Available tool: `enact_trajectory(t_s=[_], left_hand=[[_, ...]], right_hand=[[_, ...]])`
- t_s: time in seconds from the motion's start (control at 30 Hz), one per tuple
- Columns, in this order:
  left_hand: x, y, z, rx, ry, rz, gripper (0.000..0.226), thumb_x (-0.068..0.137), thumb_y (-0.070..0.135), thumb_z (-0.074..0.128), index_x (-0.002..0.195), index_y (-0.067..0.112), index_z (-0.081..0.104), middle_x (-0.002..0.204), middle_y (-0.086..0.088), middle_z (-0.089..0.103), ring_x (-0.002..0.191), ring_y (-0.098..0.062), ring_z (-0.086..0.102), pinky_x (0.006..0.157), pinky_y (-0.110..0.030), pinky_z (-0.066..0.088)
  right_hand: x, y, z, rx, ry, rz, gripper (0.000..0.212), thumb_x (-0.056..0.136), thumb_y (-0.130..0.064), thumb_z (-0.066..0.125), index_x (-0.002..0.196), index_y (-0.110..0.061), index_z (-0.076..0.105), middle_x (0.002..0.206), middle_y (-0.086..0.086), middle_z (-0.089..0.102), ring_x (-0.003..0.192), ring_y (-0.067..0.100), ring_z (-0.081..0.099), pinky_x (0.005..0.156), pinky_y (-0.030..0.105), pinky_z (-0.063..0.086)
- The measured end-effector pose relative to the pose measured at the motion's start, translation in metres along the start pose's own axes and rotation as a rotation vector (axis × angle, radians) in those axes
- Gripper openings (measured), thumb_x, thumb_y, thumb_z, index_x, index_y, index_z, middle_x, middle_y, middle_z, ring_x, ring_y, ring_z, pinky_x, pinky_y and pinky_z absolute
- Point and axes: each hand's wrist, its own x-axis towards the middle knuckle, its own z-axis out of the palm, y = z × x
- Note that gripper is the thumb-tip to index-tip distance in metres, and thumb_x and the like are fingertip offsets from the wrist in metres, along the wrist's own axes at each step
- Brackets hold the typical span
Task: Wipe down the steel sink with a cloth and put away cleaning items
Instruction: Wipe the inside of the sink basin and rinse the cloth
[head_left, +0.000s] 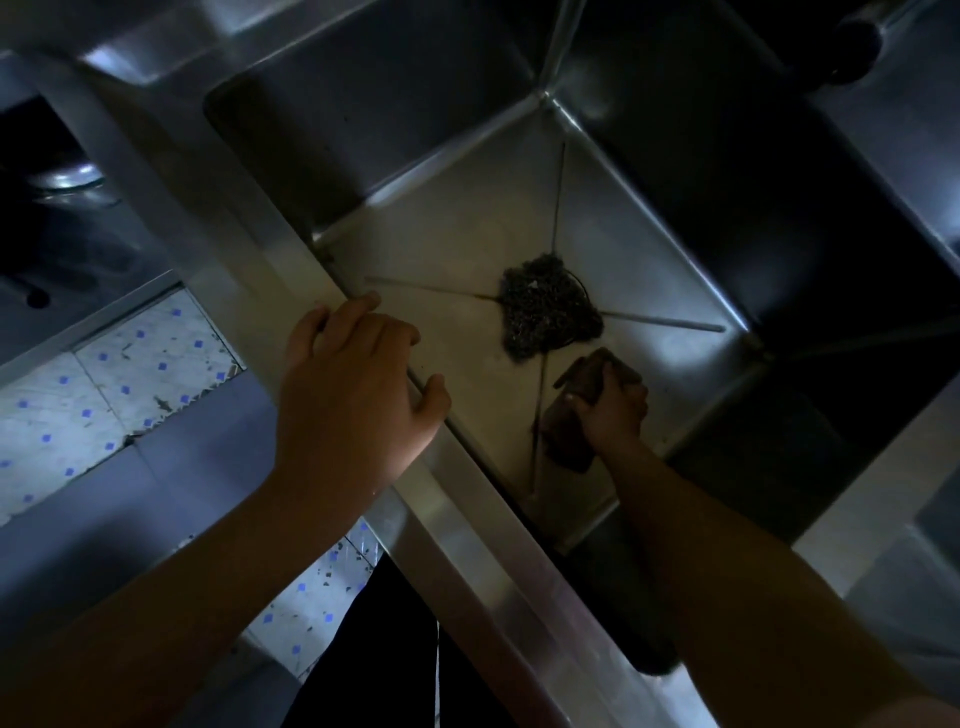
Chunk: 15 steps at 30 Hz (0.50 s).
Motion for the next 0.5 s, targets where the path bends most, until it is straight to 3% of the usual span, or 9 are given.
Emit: enact_trajectory(t_s=[0.27,0.5], left_hand=[[-0.001,-0.001,0.002,-0.014,0.013,0.009,0.039,0.077,0.038,0.048,0.092,0.006,0.064,0.094,-0.010,0.068,0.114,-0.030,0.055,0.100,-0.047,0.034],[-0.002,-0.003,-0.001,-0.135,0.032,-0.007,0.032,0.077,0.032,0.056,0.100,0.012,0.062,0.108,-0.007,0.065,0.116,-0.027,0.053,0.102,-0.043,0.031]], right_hand=[[-0.024,-0.001,0.015,-0.133,-0.001,-0.050,0.072,0.089,-0.025,0.061,0.148,-0.019,0.020,0.148,0.021,0.015,0.132,0.039,0.026,0.107,0.039,0.029],[-0.051,-0.008,0.047,-0.396,-0.077,-0.487,0.062,0.087,-0.025,0.059,0.142,-0.022,0.031,0.136,0.016,0.030,0.118,0.034,0.037,0.093,0.040,0.040]])
